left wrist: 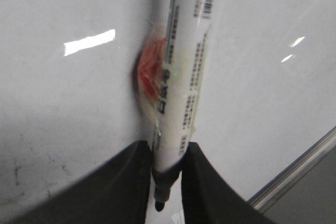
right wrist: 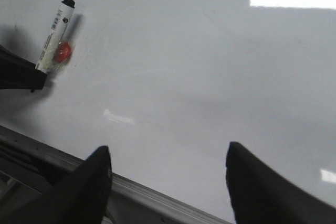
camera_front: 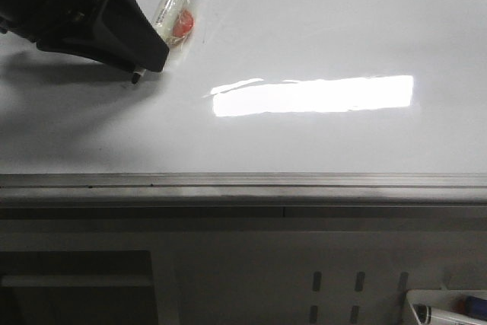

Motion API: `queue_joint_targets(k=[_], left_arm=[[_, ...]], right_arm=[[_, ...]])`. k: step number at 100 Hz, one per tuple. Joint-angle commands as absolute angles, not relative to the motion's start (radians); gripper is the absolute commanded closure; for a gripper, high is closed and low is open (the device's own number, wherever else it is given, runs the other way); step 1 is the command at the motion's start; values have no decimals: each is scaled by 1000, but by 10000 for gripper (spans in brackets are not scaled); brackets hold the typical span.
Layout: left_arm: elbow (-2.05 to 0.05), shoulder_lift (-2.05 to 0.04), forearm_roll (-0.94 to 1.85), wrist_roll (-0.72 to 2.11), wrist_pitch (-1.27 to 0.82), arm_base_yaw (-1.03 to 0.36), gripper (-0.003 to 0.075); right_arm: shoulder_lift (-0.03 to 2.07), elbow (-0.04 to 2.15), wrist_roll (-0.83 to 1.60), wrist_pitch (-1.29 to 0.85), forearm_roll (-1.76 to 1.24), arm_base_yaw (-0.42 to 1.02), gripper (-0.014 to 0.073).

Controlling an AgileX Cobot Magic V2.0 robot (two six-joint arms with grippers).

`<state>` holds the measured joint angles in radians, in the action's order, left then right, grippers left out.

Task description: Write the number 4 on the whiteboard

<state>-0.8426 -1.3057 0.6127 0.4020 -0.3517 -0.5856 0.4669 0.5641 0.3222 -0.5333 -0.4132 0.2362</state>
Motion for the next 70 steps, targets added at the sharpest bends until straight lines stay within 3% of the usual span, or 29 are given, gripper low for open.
queue_joint_targets(k=[1, 13, 29, 41, 70], left_arm=[[-881, -1281, 632, 396, -327, -589, 741], [-895, -1245, 630, 466, -423, -602, 741], [-910, -1184, 628, 801, -667, -678, 741], [-910, -1150, 621, 933, -776, -737, 741], [-910, -1128, 607, 959, -774, -786, 741]], right_arm=[[480, 600, 334, -471, -433, 238, 197], [485, 623, 517, -548, -521, 262, 200], [528, 658, 923, -650, -755, 354, 197], [597, 687, 993, -672, -778, 441, 197], [733, 752, 1089, -678, -783, 640, 197]])
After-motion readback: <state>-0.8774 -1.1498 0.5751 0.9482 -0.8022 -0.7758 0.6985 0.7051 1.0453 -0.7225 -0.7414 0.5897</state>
